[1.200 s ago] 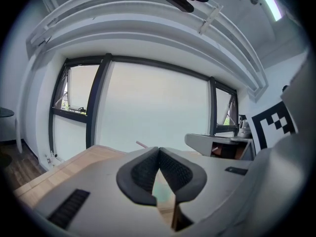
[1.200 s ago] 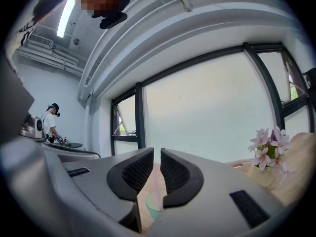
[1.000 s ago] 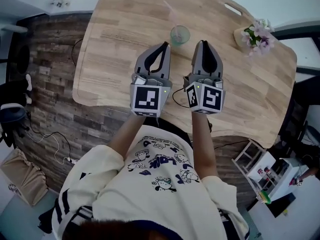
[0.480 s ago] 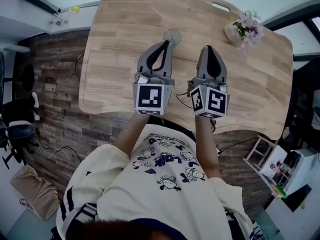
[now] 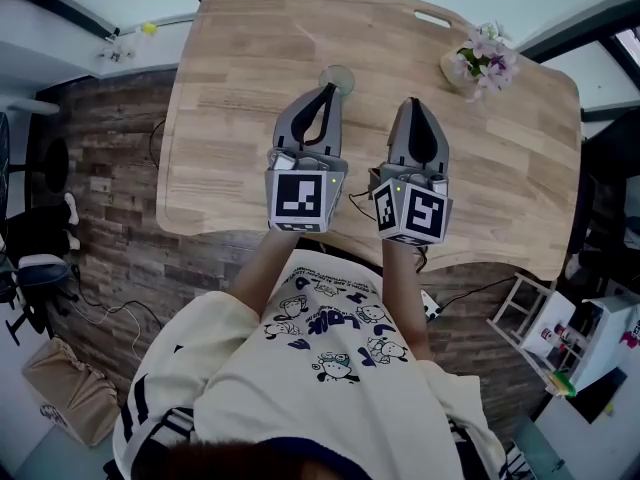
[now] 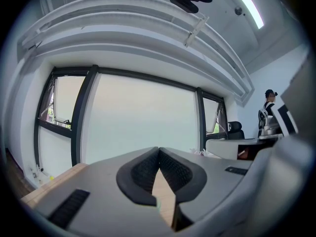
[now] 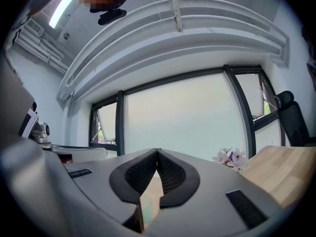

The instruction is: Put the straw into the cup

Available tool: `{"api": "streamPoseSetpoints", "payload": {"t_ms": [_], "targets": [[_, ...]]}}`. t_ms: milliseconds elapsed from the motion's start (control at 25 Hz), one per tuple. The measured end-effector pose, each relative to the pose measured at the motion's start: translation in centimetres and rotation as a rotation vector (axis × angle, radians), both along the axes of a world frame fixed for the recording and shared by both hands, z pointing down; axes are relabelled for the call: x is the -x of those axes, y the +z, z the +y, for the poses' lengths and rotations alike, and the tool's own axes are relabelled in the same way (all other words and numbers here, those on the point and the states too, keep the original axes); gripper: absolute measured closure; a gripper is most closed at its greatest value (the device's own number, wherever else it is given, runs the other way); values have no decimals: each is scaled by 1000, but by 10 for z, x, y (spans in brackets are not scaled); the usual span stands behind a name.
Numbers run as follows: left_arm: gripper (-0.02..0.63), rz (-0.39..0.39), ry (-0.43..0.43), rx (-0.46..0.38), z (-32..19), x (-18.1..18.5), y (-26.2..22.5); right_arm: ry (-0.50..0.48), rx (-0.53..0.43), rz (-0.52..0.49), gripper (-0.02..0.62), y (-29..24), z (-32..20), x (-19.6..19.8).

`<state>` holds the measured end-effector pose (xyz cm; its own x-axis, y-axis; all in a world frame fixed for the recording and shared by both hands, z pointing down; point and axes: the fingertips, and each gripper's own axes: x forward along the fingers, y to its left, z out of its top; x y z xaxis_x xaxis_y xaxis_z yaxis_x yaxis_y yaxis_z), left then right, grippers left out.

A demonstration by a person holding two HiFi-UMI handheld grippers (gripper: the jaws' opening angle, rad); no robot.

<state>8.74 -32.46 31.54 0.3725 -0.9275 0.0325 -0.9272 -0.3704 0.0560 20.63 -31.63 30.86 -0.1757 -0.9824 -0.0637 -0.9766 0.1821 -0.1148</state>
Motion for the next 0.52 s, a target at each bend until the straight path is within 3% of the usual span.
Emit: {"api": "streamPoseSetpoints", "payload": {"t_ms": [520], "targets": [[575,12,3,3,-12,-3,0,2,13,6,591,3,-9,0]]}}
